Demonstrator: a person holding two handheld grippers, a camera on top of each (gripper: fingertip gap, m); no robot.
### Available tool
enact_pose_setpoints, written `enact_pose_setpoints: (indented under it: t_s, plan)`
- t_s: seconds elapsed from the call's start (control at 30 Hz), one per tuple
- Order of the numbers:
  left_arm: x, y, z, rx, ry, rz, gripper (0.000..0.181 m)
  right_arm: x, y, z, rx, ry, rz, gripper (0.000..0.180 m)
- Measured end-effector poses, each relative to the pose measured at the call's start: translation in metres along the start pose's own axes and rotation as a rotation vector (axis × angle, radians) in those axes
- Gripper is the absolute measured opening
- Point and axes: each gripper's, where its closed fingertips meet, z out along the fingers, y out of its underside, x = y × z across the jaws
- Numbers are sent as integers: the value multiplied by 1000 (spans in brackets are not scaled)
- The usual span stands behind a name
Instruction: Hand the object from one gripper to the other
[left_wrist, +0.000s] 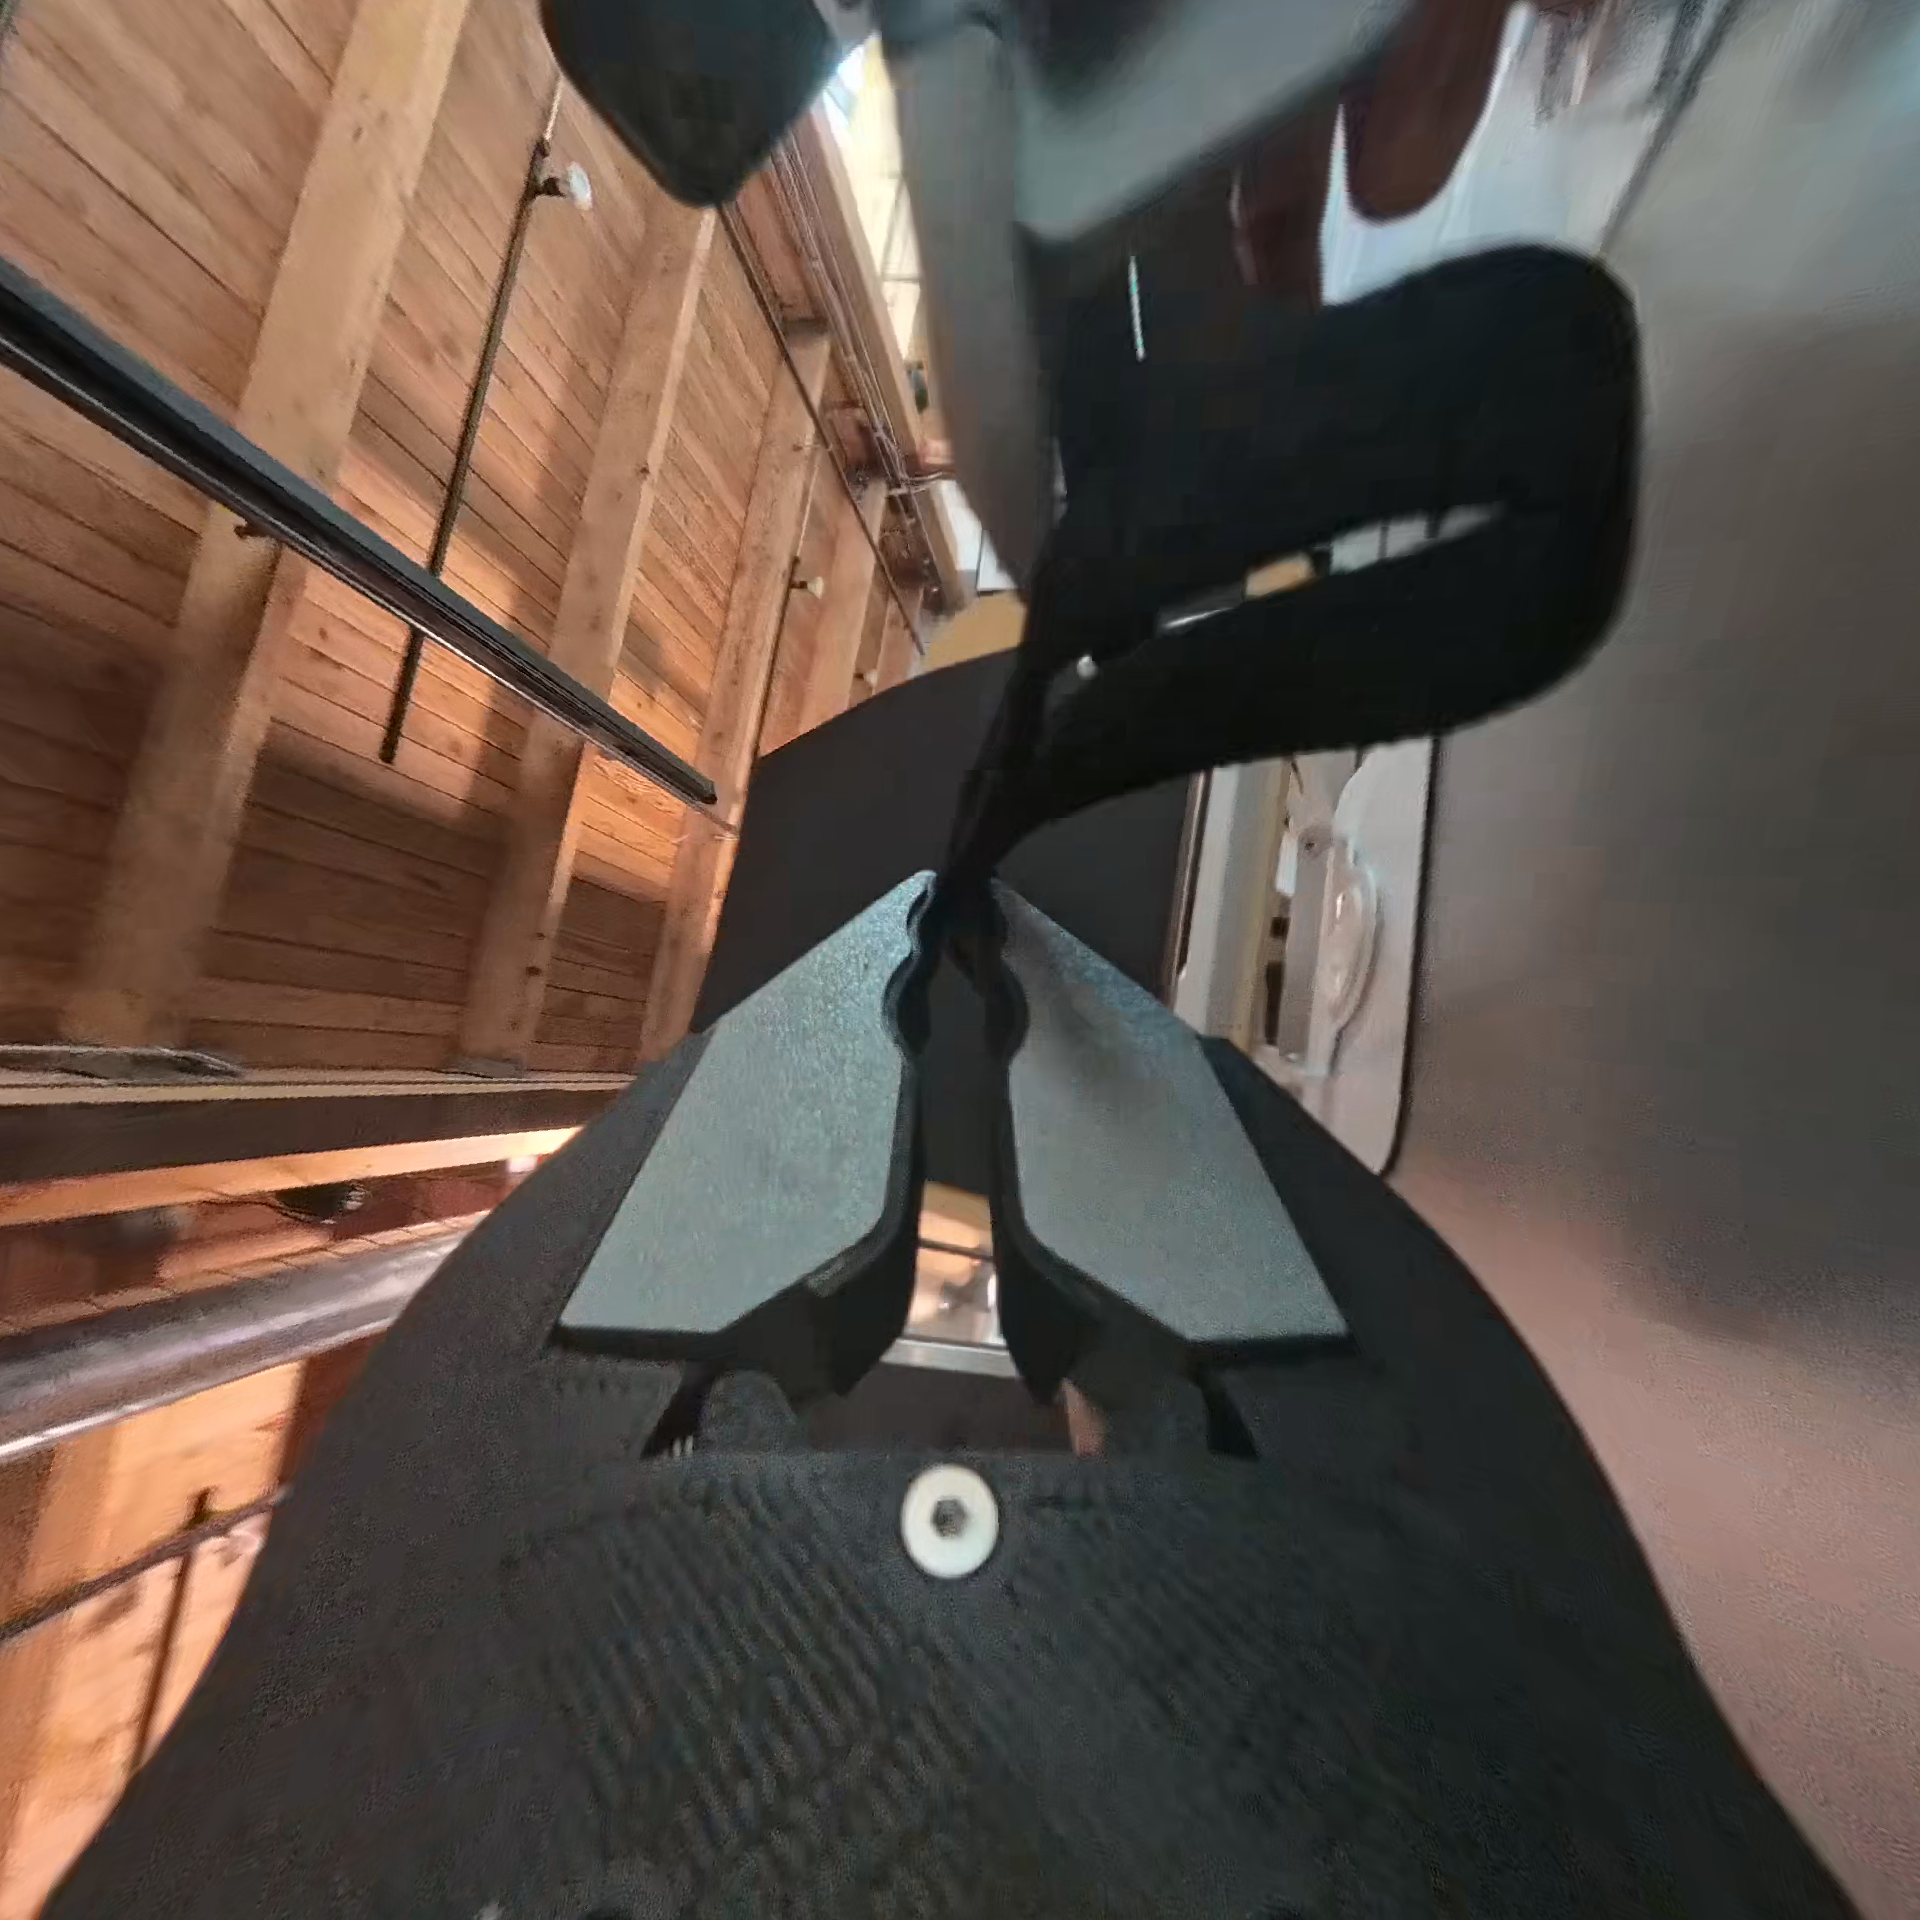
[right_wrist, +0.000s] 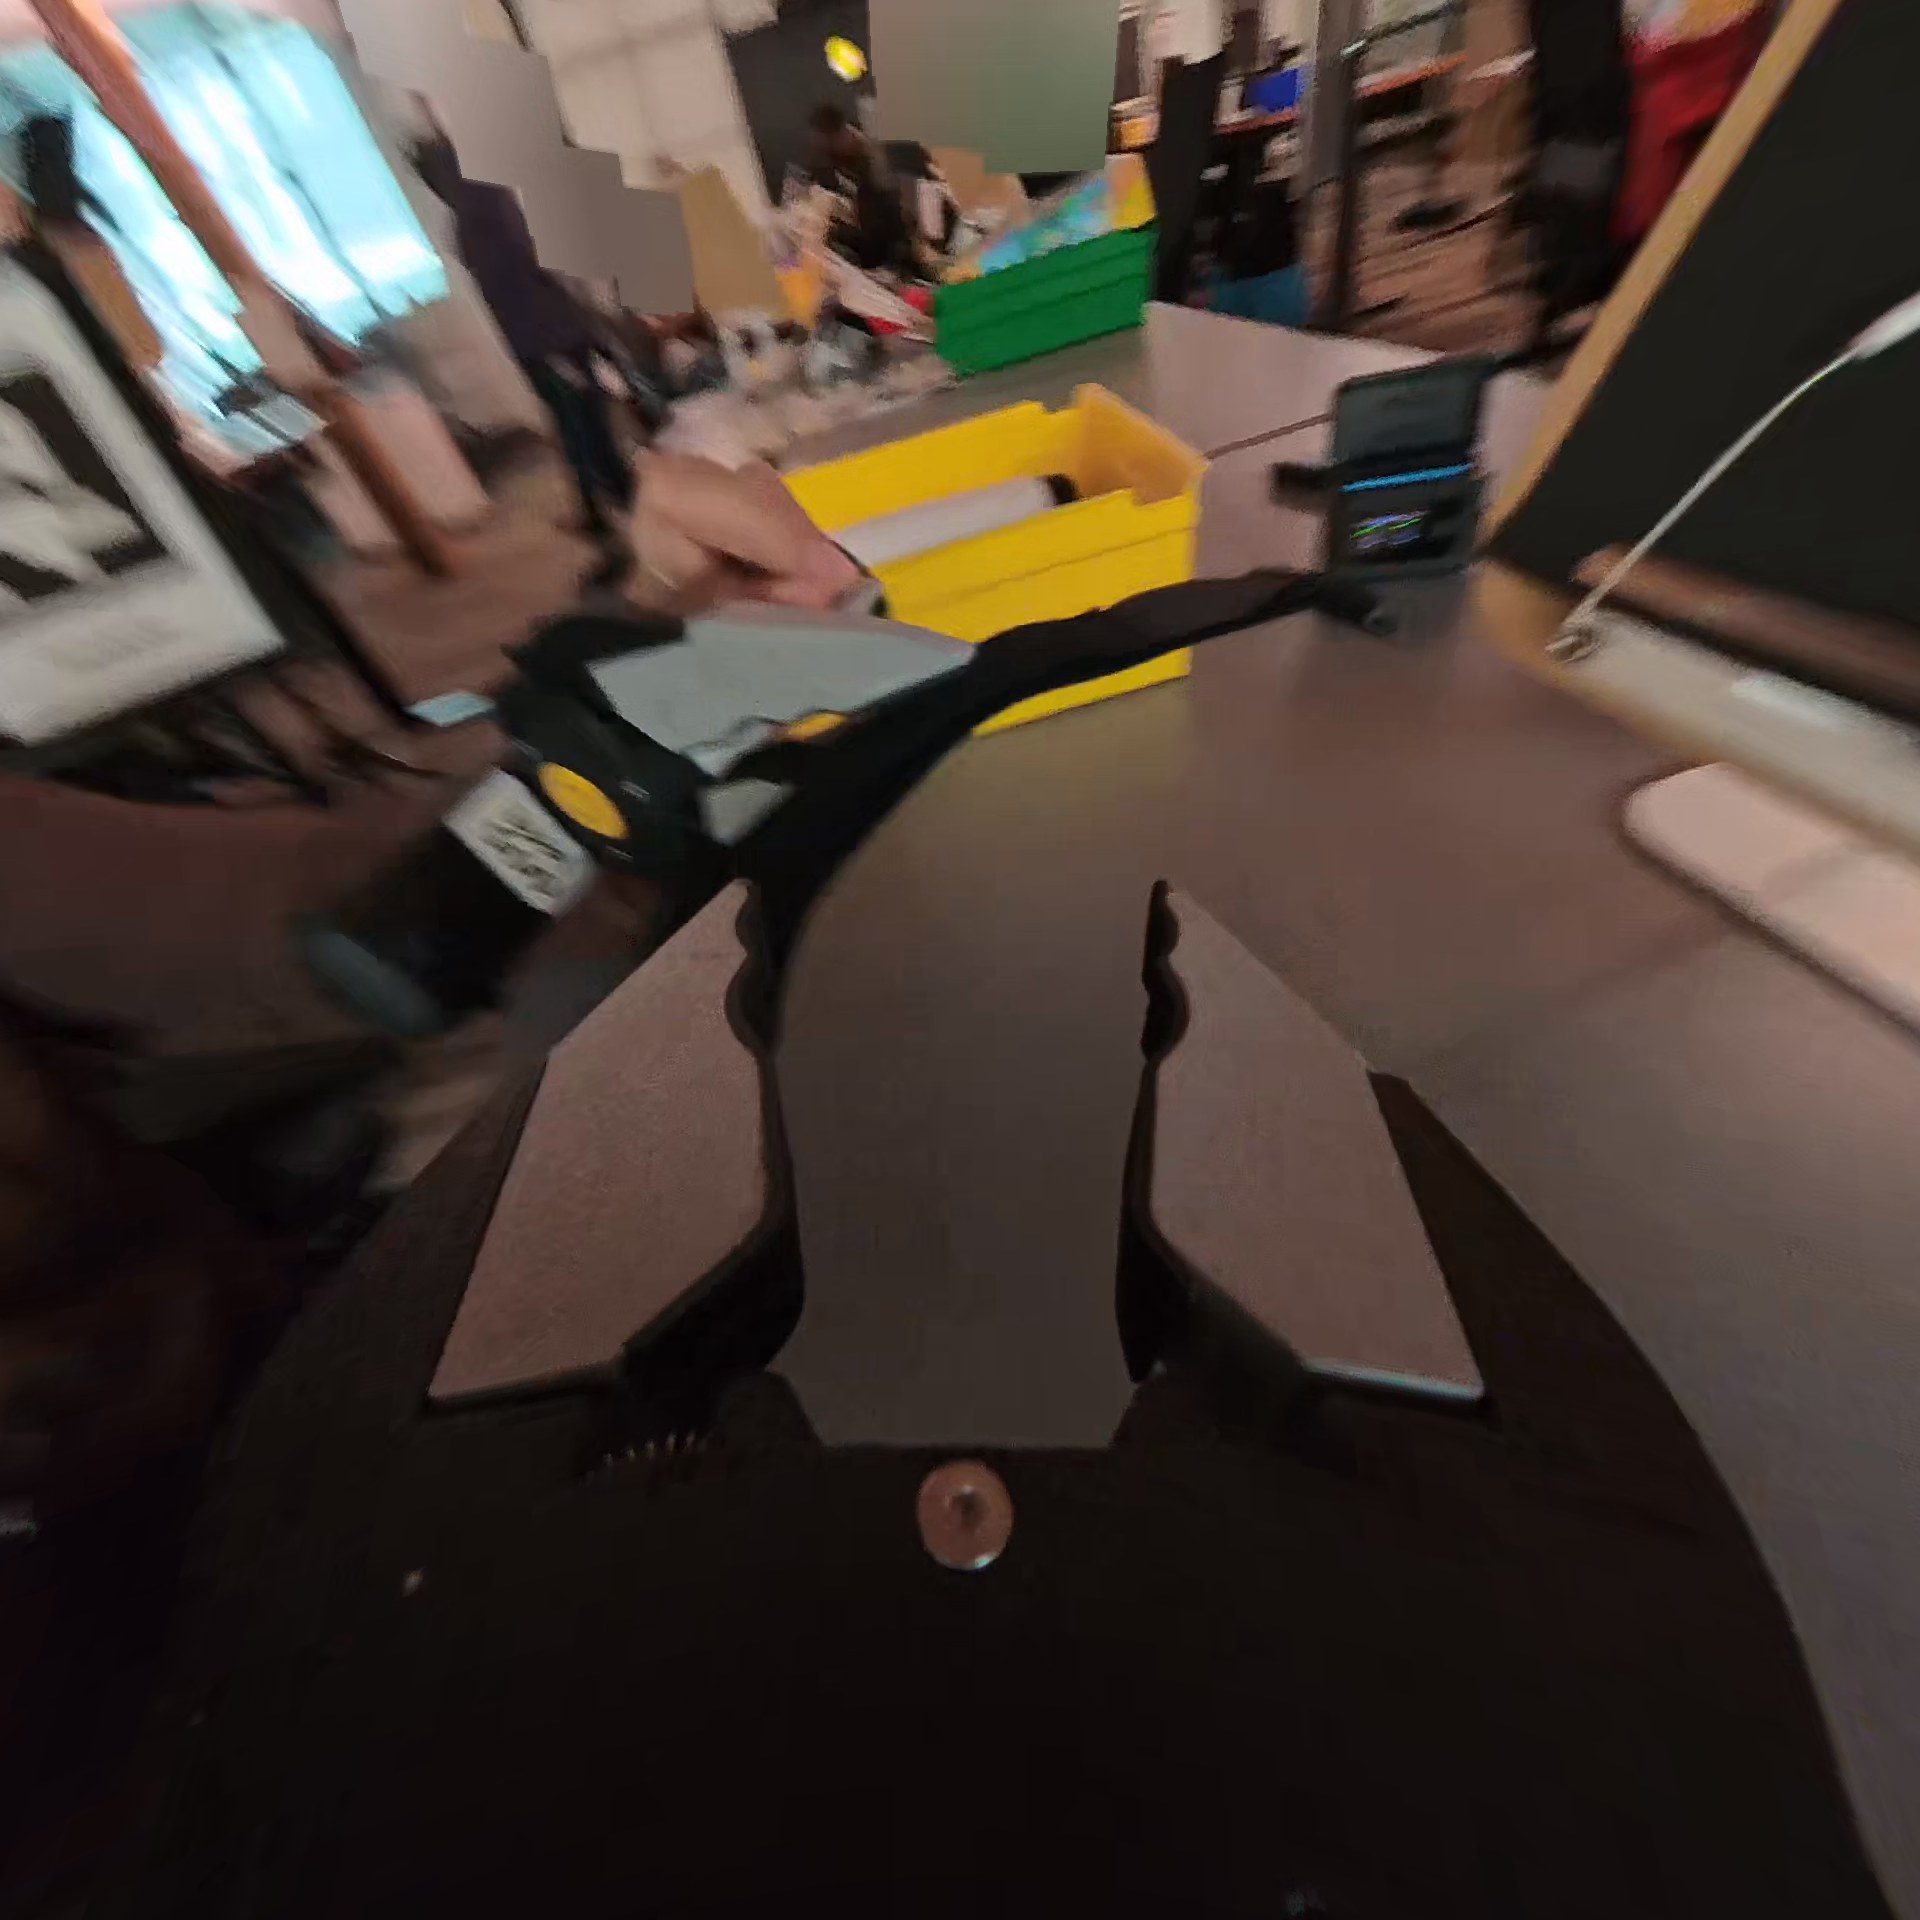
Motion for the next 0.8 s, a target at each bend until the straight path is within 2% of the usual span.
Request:
enact_pose_setpoints:
  t_s: [0.13, 0.2, 0.33, 0.37, 0.47, 0.57, 0.67, 0.8]
  plan:
    - [-3, -1, 1, -2, -41, 85, 2, -8, -2, 4, 42, -191, 315, 66]
    - [-3, -6, 1, 5, -50, 134, 2, -17, -3, 7, 55, -270, 349, 63]
    - [8, -15, 4, 12, -26, 196, 2, -32, -5, 15, 53, -355, 345, 35]
    - [11, -16, 5, 12, -12, 176, 2, -24, 2, 19, 20, -297, 324, 18]
    - [19, -7, 9, -38, 46, 13, 2, 1, 14, 17, -45, -169, 298, 9]
    - [30, 20, 11, -162, 122, -161, 5, 44, 18, -1, -74, 140, 183, 1]
    - [48, 42, 10, -237, 190, -280, 5, 70, 1, -29, -56, 434, 19, 1]
    - [60, 53, 9, -270, 234, -337, 1, 30, -61, -74, -19, 591, -247, 0]
